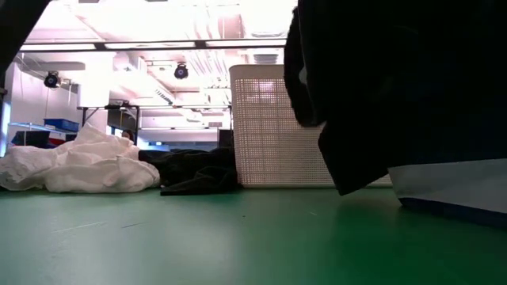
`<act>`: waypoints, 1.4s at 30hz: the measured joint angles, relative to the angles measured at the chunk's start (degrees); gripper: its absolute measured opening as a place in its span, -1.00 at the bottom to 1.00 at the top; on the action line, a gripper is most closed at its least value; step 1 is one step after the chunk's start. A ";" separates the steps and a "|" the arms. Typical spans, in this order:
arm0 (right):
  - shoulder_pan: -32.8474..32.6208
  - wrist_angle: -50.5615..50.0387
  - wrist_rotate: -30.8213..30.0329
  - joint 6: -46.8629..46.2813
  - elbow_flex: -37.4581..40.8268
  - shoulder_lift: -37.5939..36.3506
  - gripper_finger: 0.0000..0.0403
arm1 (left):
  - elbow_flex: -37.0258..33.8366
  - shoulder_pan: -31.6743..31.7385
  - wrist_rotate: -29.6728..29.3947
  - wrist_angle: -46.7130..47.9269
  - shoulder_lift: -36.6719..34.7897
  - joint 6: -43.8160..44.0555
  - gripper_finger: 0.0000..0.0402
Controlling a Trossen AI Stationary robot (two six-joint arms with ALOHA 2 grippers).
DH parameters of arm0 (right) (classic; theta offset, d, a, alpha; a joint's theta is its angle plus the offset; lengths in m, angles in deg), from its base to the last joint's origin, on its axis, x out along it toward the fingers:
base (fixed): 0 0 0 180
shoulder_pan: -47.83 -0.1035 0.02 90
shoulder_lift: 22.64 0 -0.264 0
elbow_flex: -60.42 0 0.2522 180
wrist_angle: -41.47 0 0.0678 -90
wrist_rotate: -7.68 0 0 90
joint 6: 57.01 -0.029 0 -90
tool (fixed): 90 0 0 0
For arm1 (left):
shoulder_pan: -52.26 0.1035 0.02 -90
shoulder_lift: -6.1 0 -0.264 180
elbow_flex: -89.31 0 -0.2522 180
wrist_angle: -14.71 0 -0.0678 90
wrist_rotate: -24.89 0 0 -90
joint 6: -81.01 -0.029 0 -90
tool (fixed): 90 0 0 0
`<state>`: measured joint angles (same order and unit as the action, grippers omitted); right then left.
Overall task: Sort clothes
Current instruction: Put the black shorts into the blue laundry bin
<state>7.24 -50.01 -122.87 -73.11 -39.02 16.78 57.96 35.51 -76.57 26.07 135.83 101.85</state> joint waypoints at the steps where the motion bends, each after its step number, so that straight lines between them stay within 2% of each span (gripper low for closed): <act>1: 0.00 -0.04 0.00 0.00 0.12 0.00 -0.94 | 0.00 0.00 0.00 1.57 0.00 0.72 -0.36; 8: -0.01 0.06 0.00 0.14 0.94 0.00 -0.94 | 0.09 0.00 0.01 14.12 0.00 7.47 0.11; 14: -0.01 0.45 0.00 0.10 2.63 0.04 -0.94 | 0.09 -0.18 0.02 17.64 0.00 8.26 0.37; 21: 0.01 1.85 0.53 -1.33 6.37 0.02 -0.94 | 0.09 -0.46 1.34 22.70 -1.25 5.06 0.46; 29: -0.01 12.54 3.06 -1.34 13.72 1.37 -0.94 | 0.09 -1.12 1.11 36.13 -5.20 3.55 0.41; 32: -0.01 17.37 3.08 -1.38 15.96 2.89 -0.94 | 0.09 -1.99 -4.25 43.75 -7.77 1.66 0.37; 38: -0.01 25.47 3.13 -1.21 17.93 8.22 -0.94 | 0.11 -7.42 -30.84 63.45 -11.49 -0.39 0.28; 42: -0.01 27.87 3.17 0.51 17.60 13.64 -0.94 | 0.04 -12.11 -39.29 70.17 -12.39 2.05 0.22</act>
<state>7.23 -22.15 -119.70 -72.60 -21.42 30.42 58.00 23.39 -115.86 96.24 123.44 103.90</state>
